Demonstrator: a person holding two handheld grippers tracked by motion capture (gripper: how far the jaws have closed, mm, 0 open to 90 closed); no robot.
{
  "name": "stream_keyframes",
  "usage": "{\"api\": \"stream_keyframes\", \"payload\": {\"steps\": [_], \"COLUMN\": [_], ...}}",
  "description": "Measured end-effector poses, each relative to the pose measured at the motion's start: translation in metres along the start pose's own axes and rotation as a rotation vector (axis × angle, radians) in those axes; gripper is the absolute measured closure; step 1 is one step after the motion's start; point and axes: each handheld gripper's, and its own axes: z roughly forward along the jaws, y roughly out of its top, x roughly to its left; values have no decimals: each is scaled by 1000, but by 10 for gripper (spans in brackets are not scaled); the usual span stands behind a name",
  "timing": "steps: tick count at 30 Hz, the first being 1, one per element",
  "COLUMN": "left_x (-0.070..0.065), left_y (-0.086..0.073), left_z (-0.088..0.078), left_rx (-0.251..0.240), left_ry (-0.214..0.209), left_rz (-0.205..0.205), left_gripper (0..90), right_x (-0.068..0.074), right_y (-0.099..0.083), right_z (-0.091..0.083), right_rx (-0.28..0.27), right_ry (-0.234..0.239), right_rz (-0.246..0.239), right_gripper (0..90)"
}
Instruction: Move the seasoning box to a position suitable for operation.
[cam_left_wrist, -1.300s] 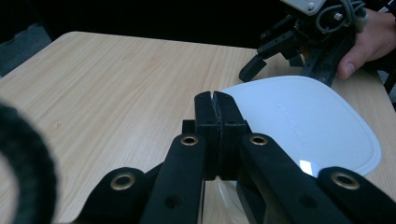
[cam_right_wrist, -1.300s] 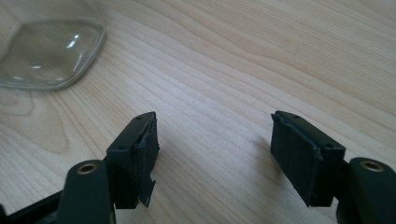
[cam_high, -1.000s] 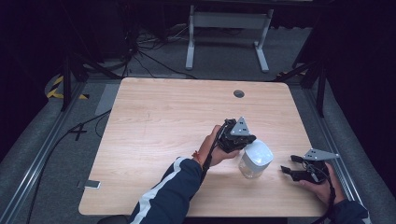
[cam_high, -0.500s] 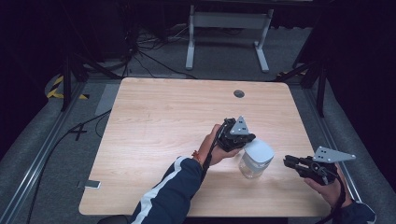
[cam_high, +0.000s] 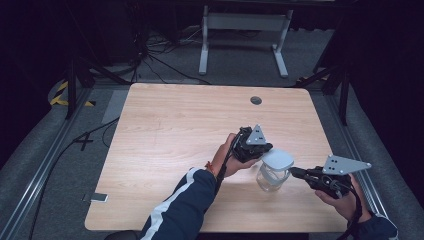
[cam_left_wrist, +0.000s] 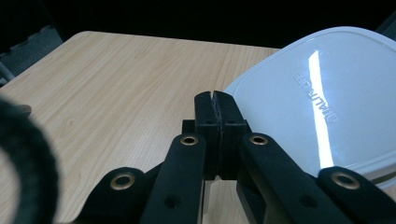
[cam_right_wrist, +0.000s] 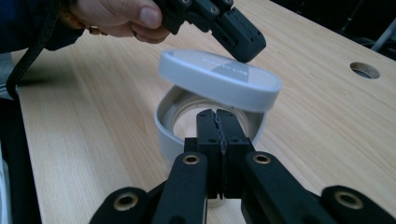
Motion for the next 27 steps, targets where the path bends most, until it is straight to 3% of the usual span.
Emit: {"api": "stream_keyframes", "payload": {"steps": [11, 19, 27], "left_x": [3, 3, 7], "left_y": [-3, -6, -18], "left_z": [0, -2, -20], "left_rx": [26, 41, 68], "left_ry": [8, 12, 43], "left_rz": [2, 6, 3], "left_gripper": [896, 894, 884], "right_x": [2, 1, -4], "right_y": [19, 22, 24], "right_z": [5, 9, 10], "right_rx": [-28, -27, -37], "right_ry": [-13, -20, -31], "right_rz": [-23, -31, -22], "right_gripper": [898, 899, 899]}}
